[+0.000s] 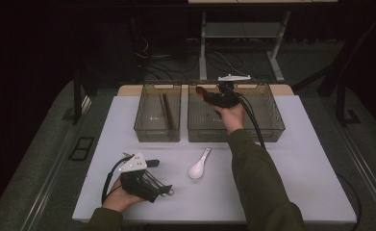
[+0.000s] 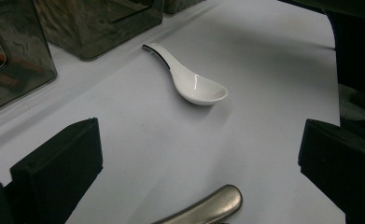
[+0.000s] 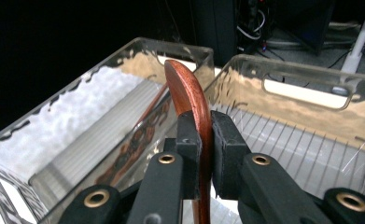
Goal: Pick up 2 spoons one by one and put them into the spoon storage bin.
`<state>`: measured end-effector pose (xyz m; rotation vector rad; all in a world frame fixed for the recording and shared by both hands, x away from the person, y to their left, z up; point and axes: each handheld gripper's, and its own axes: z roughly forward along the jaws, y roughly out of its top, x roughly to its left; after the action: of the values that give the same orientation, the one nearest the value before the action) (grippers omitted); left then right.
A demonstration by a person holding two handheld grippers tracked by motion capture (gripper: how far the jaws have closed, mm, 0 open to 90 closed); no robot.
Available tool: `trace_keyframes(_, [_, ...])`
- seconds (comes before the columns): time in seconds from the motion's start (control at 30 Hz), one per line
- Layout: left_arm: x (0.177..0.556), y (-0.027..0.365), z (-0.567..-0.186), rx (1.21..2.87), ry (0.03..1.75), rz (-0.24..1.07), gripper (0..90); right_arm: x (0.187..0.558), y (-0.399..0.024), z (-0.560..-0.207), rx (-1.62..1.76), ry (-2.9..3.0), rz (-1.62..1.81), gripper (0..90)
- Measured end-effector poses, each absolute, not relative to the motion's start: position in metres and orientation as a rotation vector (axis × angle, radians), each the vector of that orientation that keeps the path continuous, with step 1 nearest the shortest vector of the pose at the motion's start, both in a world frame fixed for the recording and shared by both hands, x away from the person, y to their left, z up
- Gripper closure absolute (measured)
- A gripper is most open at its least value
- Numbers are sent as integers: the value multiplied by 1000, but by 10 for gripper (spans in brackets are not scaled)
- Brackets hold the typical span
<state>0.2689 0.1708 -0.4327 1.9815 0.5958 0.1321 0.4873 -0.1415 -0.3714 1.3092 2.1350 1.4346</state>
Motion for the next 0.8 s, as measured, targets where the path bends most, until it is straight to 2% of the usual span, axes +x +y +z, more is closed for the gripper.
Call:
trace_keyframes(0.17, [269, 171, -433, 1981, 596, 132, 0, 487, -137, -375, 1291, 2152, 1406, 822])
trace_keyframes(0.3, [269, 171, -433, 1982, 594, 132, 0, 485, -135, -375, 1283, 2163, 1383, 730])
trace_keyframes(0.57, [269, 170, -433, 1984, 593, 132, 0, 481, -138, -372, 1277, 2164, 1396, 628])
trace_keyframes(0.8, [270, 170, -433, 1987, 590, 137, 0, 468, -143, -371, 1233, 2227, 1372, 473])
